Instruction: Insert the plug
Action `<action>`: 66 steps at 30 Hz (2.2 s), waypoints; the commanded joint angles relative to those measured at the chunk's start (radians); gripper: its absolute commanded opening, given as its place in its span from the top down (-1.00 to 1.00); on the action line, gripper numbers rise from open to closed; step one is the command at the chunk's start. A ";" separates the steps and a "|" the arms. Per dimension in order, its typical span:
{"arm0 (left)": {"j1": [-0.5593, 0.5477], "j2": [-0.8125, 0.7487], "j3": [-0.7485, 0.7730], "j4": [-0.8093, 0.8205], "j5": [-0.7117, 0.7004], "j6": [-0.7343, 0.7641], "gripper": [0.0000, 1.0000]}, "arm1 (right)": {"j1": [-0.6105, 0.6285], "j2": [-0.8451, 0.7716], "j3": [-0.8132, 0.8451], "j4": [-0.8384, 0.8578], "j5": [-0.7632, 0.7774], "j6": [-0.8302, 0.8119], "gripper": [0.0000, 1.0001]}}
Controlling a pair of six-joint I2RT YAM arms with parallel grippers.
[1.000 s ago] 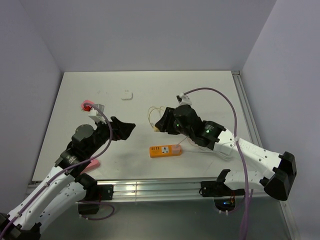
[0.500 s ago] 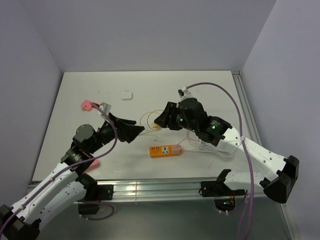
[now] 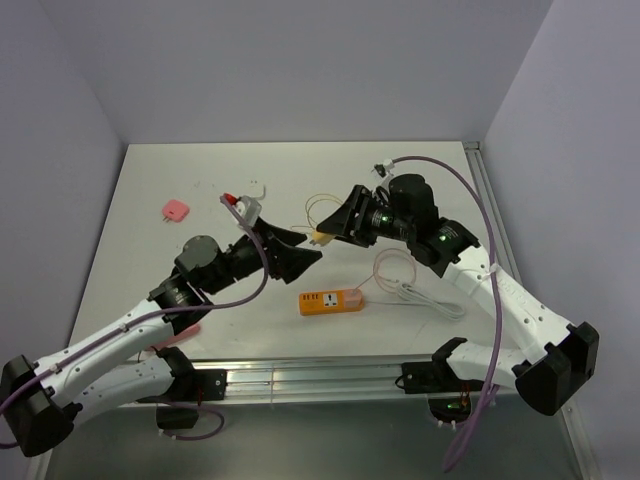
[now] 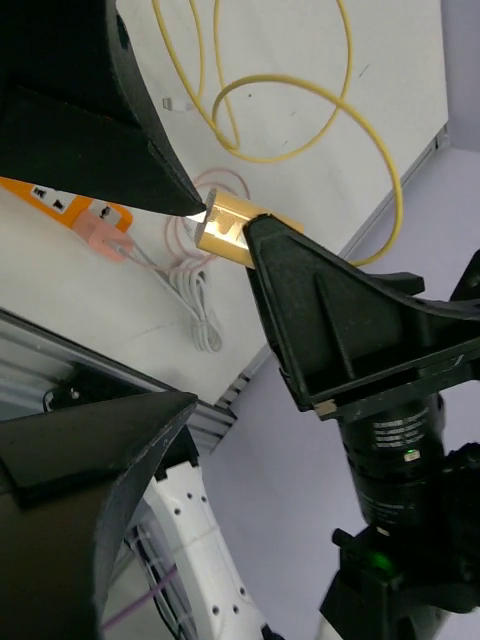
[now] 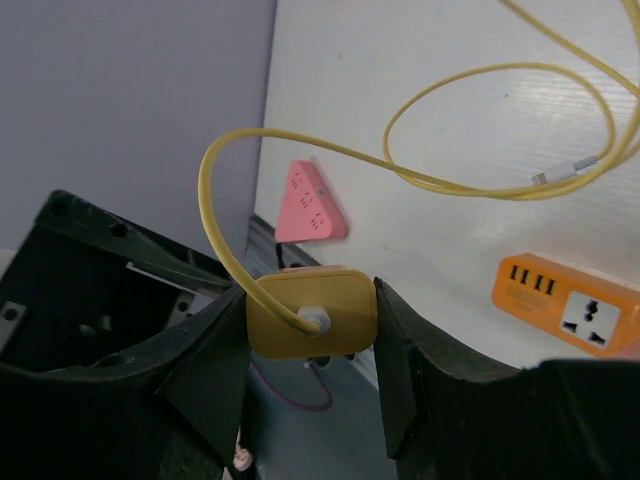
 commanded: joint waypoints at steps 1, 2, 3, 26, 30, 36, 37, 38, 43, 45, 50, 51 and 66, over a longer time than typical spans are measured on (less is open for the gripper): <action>-0.072 -0.010 0.009 0.094 -0.148 0.155 -0.54 | -0.029 0.010 -0.006 0.104 -0.155 0.060 1.00; -0.102 -0.016 0.000 0.109 -0.175 0.175 -0.57 | -0.036 0.015 -0.004 0.106 -0.177 0.075 1.00; -0.115 -0.022 -0.009 0.124 -0.202 0.193 -0.63 | -0.042 0.018 -0.006 0.111 -0.209 0.083 1.00; -0.133 0.060 -0.002 0.149 -0.265 0.227 -0.21 | -0.050 -0.005 -0.038 0.236 -0.306 0.187 1.00; -0.133 0.077 0.003 0.146 -0.265 0.217 -0.28 | -0.050 -0.017 -0.035 0.242 -0.314 0.187 1.00; -0.133 0.077 0.006 0.146 -0.265 0.209 0.30 | -0.047 -0.022 -0.044 0.282 -0.346 0.193 1.00; -0.133 0.077 0.008 0.141 -0.265 0.207 0.49 | -0.048 -0.022 -0.044 0.287 -0.359 0.193 1.00; -0.133 0.079 0.012 0.131 -0.247 0.209 0.95 | -0.048 -0.022 -0.044 0.287 -0.360 0.192 1.00; -0.130 0.067 0.023 0.071 -0.241 0.198 0.99 | -0.048 -0.026 -0.024 0.250 -0.350 0.121 0.46; -0.118 0.032 0.009 0.060 -0.198 0.181 0.99 | -0.048 -0.029 -0.019 0.227 -0.347 0.100 0.13; 0.028 -0.064 -0.029 0.025 -0.025 0.083 0.99 | -0.050 -0.034 -0.035 0.236 -0.384 0.052 -0.60; 0.051 -0.097 -0.031 0.014 0.018 0.057 0.99 | -0.050 -0.040 -0.042 0.249 -0.405 0.051 -0.74; 0.226 -0.205 0.034 -0.167 0.343 -0.107 0.99 | -0.044 -0.140 0.030 0.147 -0.536 -0.432 -0.39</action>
